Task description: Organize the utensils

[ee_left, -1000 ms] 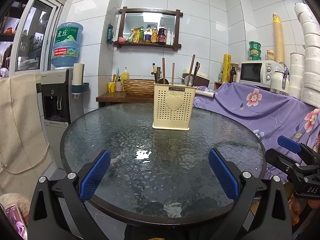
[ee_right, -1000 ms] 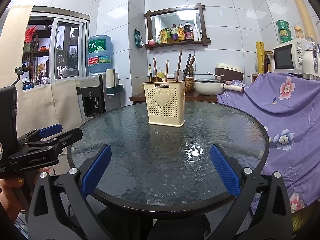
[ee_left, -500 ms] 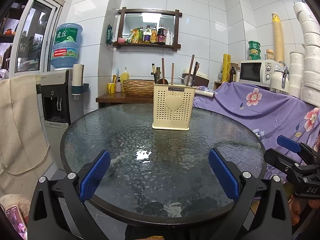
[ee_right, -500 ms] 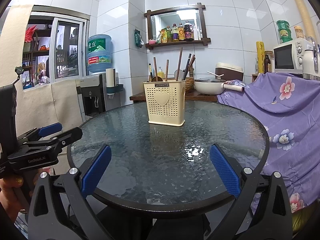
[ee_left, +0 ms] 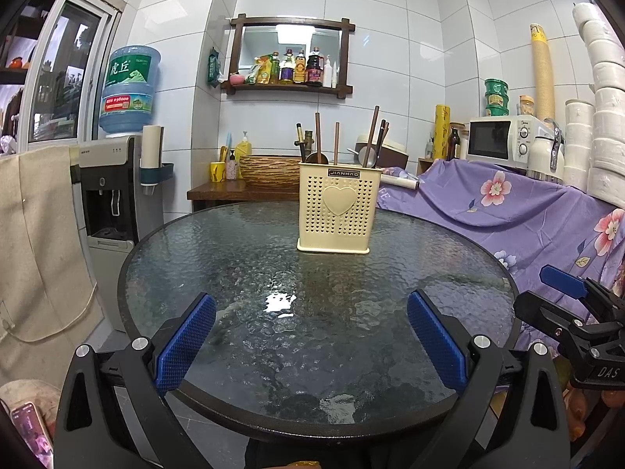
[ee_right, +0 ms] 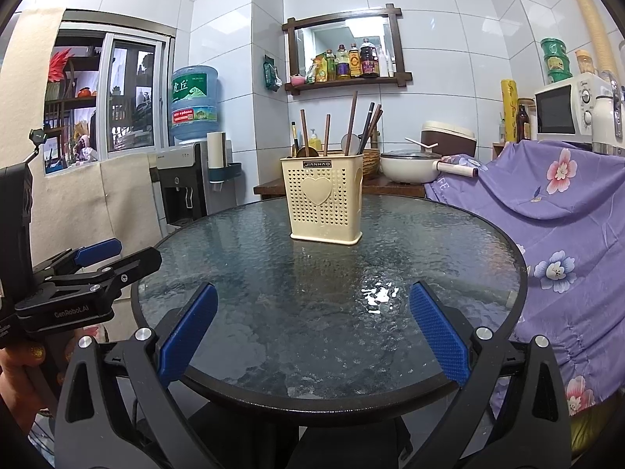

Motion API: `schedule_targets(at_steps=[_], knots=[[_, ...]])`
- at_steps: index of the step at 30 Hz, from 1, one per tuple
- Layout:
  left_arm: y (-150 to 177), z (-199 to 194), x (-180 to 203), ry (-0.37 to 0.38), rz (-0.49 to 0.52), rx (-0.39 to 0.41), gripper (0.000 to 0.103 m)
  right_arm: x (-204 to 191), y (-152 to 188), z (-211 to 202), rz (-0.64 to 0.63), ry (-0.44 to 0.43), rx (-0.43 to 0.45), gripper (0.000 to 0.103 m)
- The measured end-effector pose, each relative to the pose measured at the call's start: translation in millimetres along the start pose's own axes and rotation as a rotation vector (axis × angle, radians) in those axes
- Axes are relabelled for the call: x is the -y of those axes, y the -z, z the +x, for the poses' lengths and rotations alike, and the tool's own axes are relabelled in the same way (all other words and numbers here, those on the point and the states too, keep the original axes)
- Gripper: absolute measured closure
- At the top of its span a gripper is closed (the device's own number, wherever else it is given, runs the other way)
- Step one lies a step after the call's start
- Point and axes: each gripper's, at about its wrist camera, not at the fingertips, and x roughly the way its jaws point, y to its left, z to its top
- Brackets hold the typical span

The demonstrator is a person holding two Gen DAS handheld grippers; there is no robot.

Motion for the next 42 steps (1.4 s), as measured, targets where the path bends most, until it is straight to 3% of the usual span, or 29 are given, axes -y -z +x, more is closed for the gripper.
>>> schedule_targets(at_steps=[42], knots=[[-0.2,1.8,-0.2,0.009,0.005,-0.016,0.007,1.8,5.4,1.1,0.013,0.0,-0.009,0.006]])
